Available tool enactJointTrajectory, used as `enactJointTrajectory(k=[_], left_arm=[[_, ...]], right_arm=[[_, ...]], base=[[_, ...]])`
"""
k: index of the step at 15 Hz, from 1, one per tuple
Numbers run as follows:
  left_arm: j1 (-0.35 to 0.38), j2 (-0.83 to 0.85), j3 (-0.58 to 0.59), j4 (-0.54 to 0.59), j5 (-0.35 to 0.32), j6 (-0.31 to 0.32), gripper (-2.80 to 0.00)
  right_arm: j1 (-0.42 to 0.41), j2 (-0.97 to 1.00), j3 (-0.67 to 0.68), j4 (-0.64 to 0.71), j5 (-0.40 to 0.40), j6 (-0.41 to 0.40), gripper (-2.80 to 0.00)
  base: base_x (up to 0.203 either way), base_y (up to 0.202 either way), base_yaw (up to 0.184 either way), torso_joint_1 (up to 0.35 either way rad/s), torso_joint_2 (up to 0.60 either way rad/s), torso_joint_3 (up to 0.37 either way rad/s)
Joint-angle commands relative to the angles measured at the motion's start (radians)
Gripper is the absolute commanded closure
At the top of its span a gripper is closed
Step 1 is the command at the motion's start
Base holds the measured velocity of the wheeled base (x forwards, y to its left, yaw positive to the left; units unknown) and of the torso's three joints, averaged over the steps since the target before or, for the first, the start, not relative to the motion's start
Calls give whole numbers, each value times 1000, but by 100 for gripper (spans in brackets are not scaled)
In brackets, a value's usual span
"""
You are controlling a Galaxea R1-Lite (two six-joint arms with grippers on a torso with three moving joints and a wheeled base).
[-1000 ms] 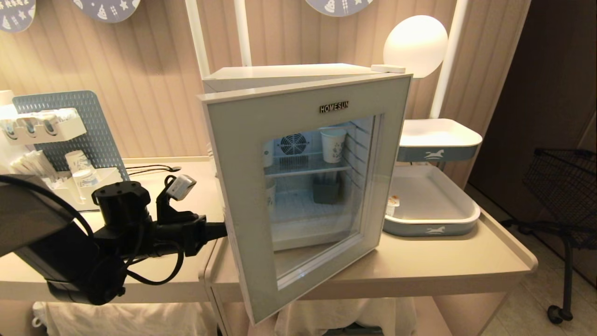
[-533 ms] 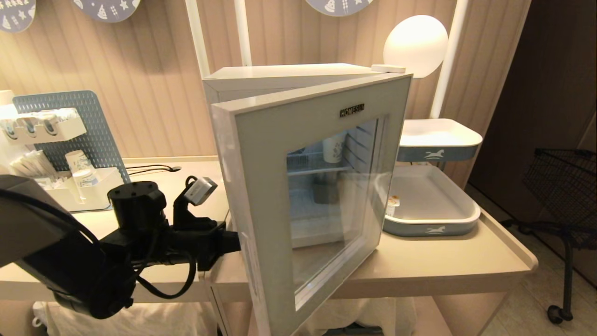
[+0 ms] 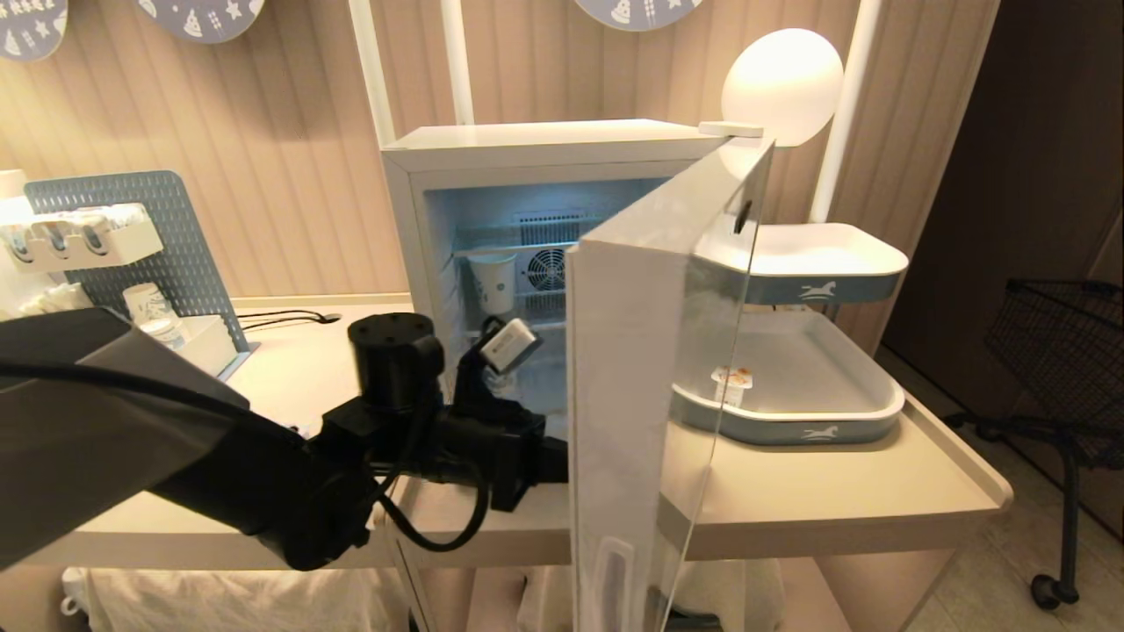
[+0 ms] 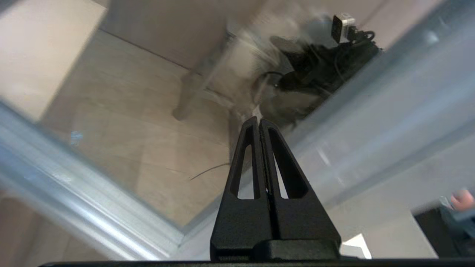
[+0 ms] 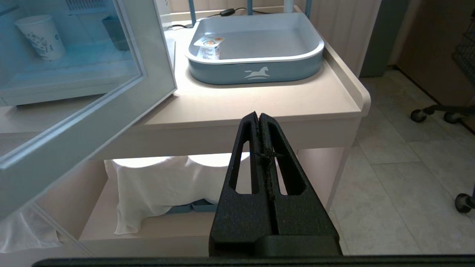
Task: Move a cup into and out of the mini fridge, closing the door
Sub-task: Open the freezer door, then put the yoghurt in the freezer
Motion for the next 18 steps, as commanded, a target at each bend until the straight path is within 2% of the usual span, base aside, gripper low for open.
enactJointTrajectory(k=[1,3,6,8,10,12,14,16,18], left_arm=[[-86,30,-91,51,16,-3,0],[-146,44,-159,125,29,-3,0],[-216,39,-159,149,32,-3,0],[-227,28,-129,149,40,-3,0],[-198,6,-97,151,100,-2,0],[-110,-74,-59,177,228,-2,0],[12,-214,-58,303,357,-1,0],[145,-405,-104,550,525,3,0],[251,-604,-160,828,741,21,0]], right_arm=[[-1,0,0,1,0,0,0],[1,1,0,1,0,0,0],[1,0,0,1,0,0,0],[0,1,0,1,0,0,0],[0,1,0,1,0,0,0],[1,1,0,1,0,0,0],[0,0,0,1,0,0,0],[0,1,0,1,0,0,0],[1,1,0,1,0,0,0]], base=[[0,0,0,0,0,0],[0,0,0,0,0,0],[0,0,0,0,0,0],[0,0,0,0,0,0],[0,0,0,0,0,0],[0,0,0,0,0,0],[0,0,0,0,0,0],[0,0,0,0,0,0],[0,0,0,0,0,0]])
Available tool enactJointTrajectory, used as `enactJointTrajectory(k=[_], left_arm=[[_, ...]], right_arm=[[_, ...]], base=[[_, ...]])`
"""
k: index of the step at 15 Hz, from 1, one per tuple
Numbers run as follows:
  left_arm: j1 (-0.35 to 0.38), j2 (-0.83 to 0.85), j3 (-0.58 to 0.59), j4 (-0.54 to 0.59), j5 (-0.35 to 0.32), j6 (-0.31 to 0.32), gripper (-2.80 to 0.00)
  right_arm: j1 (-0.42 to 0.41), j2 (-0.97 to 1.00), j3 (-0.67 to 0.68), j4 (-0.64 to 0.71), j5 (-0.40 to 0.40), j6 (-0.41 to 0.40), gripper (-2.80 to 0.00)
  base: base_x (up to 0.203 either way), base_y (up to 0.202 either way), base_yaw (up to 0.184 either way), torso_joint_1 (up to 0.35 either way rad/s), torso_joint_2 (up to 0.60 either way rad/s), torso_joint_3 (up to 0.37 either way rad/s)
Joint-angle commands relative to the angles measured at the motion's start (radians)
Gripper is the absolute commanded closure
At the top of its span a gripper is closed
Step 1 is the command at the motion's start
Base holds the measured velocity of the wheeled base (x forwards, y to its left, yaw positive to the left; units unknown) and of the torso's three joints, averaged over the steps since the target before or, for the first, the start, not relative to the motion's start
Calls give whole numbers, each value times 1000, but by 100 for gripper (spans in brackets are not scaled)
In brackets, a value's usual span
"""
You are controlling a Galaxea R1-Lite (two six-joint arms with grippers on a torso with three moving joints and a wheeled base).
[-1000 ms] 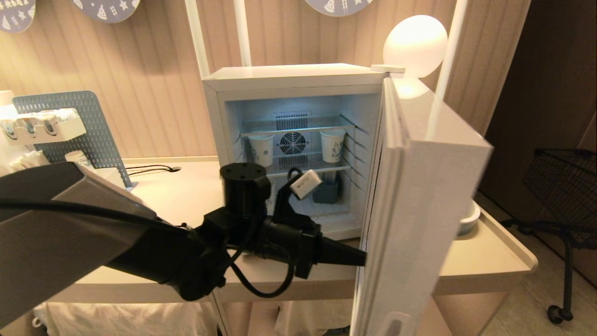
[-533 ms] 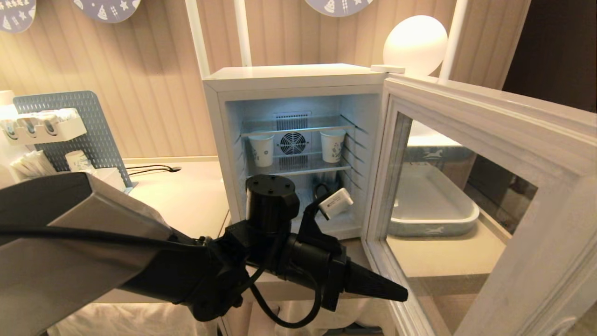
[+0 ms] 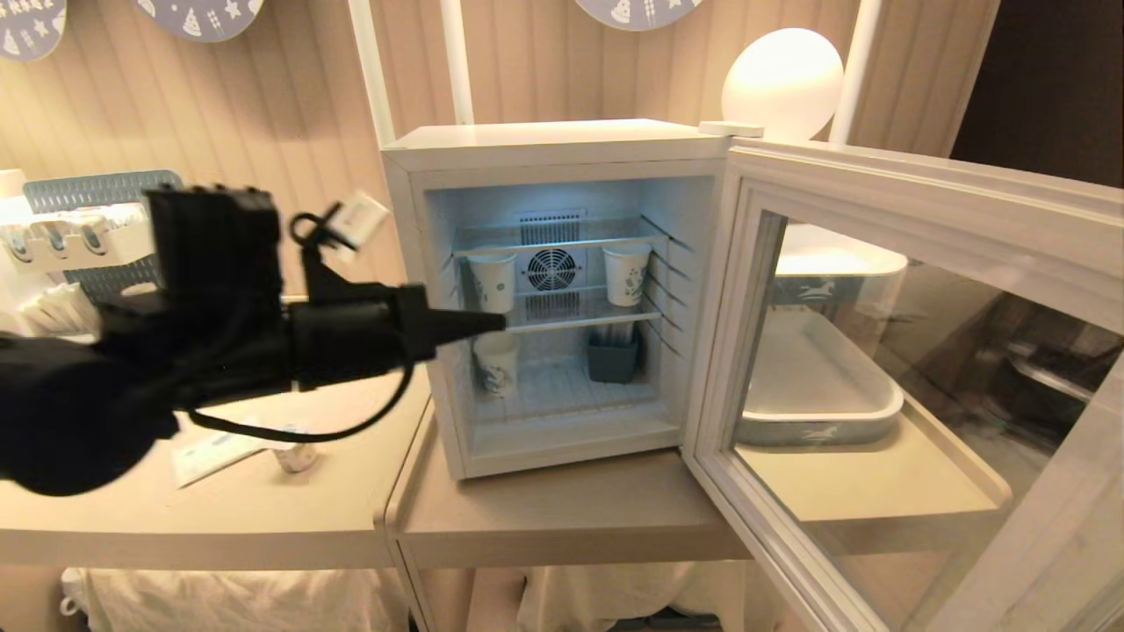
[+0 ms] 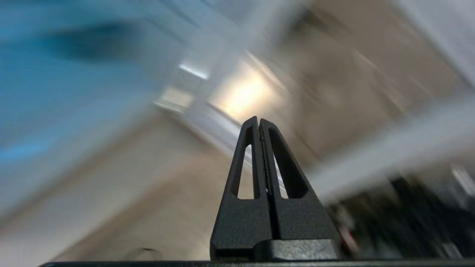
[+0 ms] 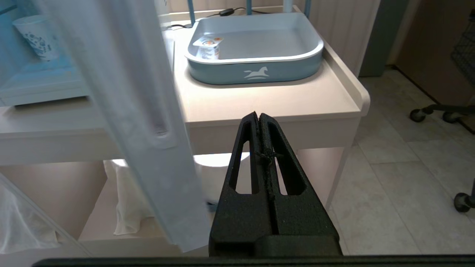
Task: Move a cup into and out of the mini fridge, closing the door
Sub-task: Put the yoghurt in the freezer
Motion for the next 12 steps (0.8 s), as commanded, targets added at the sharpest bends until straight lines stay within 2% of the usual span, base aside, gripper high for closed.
enactJointTrajectory(k=[1,3,6,7,9,12], left_arm=[[102,-288,-44,293,218,23,0],[168,-509,-66,500,365,54,0],[214,-843,-139,874,462,74,0],[228,-948,-170,994,481,78,0],[263,-1114,-198,1162,497,92,0],[448,-1282,-131,1318,446,106,0]], right_arm=[[0,0,0,0,0,0,0],[-1,1,0,0,0,0,0],[1,1,0,0,0,0,0],[1,0,0,0,0,0,0],[1,1,0,0,0,0,0],[1,0,0,0,0,0,0]], base=[[0,0,0,0,0,0],[0,0,0,0,0,0],[0,0,0,0,0,0],[0,0,0,0,0,0],[0,0,0,0,0,0],[0,0,0,0,0,0]])
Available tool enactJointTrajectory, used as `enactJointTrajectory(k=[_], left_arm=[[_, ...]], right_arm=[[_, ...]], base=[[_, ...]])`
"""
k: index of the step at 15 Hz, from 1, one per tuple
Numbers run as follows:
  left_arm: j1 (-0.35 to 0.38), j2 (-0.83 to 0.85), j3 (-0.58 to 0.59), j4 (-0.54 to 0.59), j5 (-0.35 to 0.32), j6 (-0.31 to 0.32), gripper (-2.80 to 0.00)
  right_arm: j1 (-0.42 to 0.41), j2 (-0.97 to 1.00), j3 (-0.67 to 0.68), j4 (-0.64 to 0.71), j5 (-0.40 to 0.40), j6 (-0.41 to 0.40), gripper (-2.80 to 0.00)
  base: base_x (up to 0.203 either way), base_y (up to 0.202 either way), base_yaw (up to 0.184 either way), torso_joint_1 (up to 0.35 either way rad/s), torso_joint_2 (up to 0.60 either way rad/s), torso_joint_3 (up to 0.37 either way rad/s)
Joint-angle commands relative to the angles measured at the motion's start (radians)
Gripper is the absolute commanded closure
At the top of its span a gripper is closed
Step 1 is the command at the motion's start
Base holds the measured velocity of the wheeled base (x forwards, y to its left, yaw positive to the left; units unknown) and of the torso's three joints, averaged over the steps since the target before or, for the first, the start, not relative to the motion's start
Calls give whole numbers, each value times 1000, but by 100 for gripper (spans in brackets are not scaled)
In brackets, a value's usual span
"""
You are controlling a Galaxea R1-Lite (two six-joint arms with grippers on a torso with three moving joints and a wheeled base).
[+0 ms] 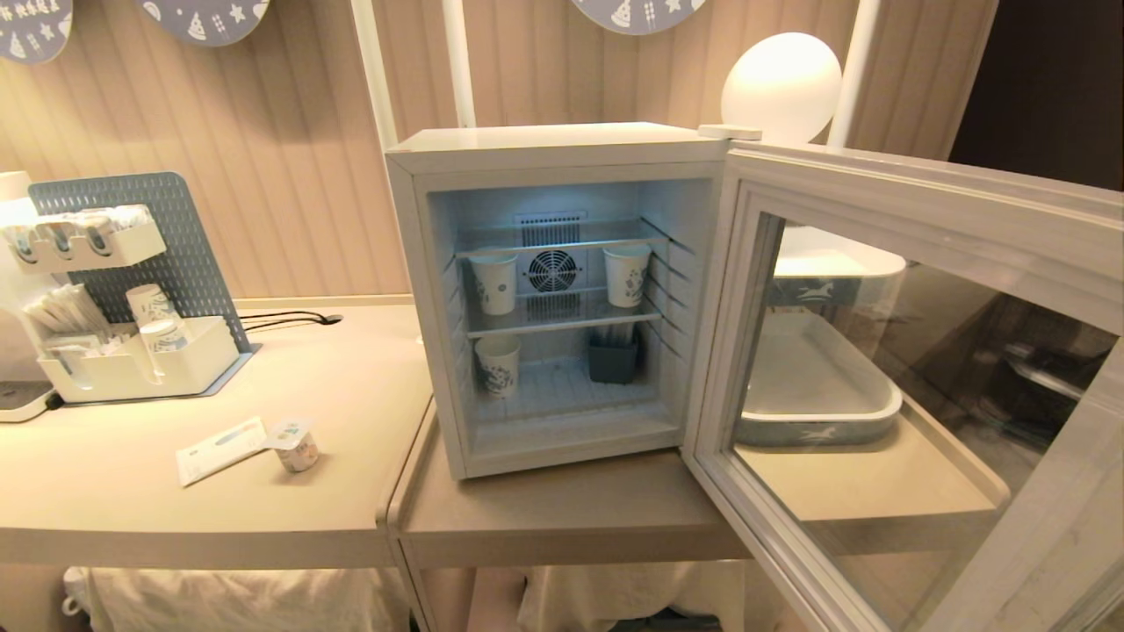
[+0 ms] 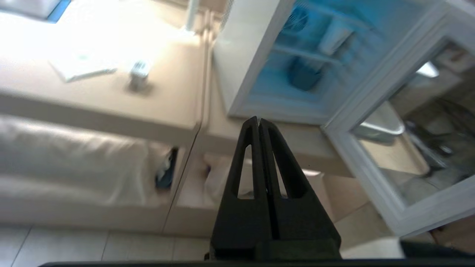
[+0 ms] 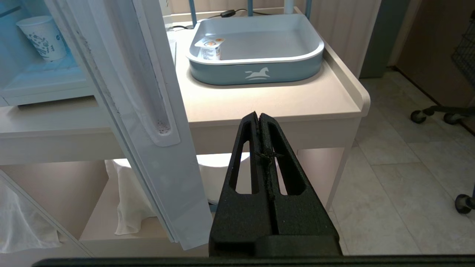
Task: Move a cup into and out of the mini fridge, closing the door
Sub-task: Put the yoghurt in the freezer
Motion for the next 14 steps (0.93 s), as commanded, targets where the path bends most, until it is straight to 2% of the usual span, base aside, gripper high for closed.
enactJointTrajectory(k=[1,3,5,7,8,9,11,12,14], left_arm=[[77,-140,66,90,-18,-2,0],[77,-143,154,25,-28,5,0],[56,-143,211,-132,-52,12,0],[-42,-157,245,-147,-59,14,0],[-75,-164,287,-154,-41,22,0],[-73,-182,340,-173,-31,54,0],[-55,-306,532,-313,-23,175,0],[-50,-362,651,-419,-8,228,0],[-43,-399,866,-697,73,292,0]], right_arm=[[-1,0,0,0,0,0,0],[0,0,0,0,0,0,0],[1,0,0,0,0,0,0],[1,0,0,0,0,0,0],[0,0,0,0,0,0,0],[1,0,0,0,0,0,0],[-1,0,0,0,0,0,0],[1,0,0,0,0,0,0],[1,0,0,0,0,0,0]], base=[[0,0,0,0,0,0],[0,0,0,0,0,0],[0,0,0,0,0,0],[0,0,0,0,0,0],[0,0,0,0,0,0],[0,0,0,0,0,0],[0,0,0,0,0,0],[0,0,0,0,0,0],[0,0,0,0,0,0]])
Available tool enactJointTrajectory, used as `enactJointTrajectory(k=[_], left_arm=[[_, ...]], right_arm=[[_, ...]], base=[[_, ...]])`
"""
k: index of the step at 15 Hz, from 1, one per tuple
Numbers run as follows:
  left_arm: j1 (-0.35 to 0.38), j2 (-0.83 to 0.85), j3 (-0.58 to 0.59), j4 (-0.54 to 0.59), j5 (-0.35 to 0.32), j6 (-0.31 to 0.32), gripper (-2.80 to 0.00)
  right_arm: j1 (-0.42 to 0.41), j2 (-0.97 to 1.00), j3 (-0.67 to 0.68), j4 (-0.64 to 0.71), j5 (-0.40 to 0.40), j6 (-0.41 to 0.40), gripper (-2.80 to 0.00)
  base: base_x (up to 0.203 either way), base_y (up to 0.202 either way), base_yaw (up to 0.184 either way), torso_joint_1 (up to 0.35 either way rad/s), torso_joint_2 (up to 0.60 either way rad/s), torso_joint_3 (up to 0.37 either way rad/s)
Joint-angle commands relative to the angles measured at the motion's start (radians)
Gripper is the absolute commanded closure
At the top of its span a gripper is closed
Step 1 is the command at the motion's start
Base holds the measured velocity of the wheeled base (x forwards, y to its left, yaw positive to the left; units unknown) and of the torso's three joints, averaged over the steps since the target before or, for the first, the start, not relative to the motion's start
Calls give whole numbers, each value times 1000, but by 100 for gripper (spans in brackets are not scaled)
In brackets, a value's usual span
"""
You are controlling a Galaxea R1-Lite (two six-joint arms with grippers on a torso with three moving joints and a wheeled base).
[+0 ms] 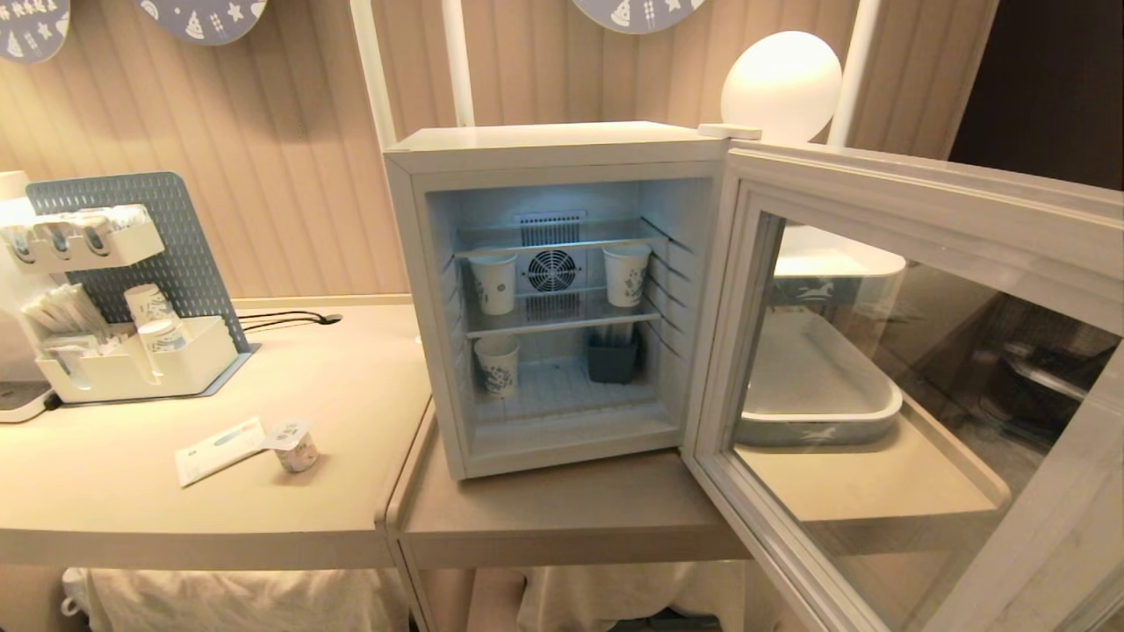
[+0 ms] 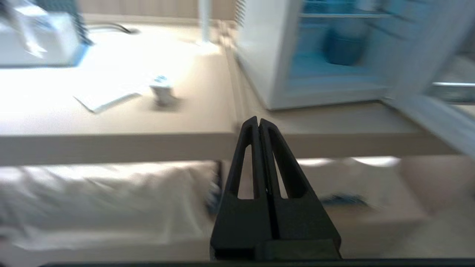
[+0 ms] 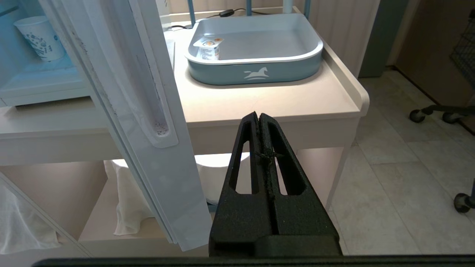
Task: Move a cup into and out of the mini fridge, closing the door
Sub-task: Put the yoghurt in the freezer
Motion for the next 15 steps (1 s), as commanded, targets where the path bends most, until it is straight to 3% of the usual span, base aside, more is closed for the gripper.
enactJointTrajectory(k=[1,2,4,8,15], left_arm=[[5,-64,211,-263,43,38,0],[6,-69,303,-336,60,73,0],[9,-75,389,-344,60,97,0],[9,-78,379,-324,56,120,0],[10,-78,377,-327,56,79,0]], right_arm=[[1,0,0,1,0,0,0],[1,1,0,1,0,0,0],[1,0,0,1,0,0,0],[1,0,0,1,0,0,0],[0,0,0,1,0,0,0]], base=[[0,0,0,0,0,0],[0,0,0,0,0,0],[0,0,0,0,0,0],[0,0,0,0,0,0],[0,0,0,0,0,0]])
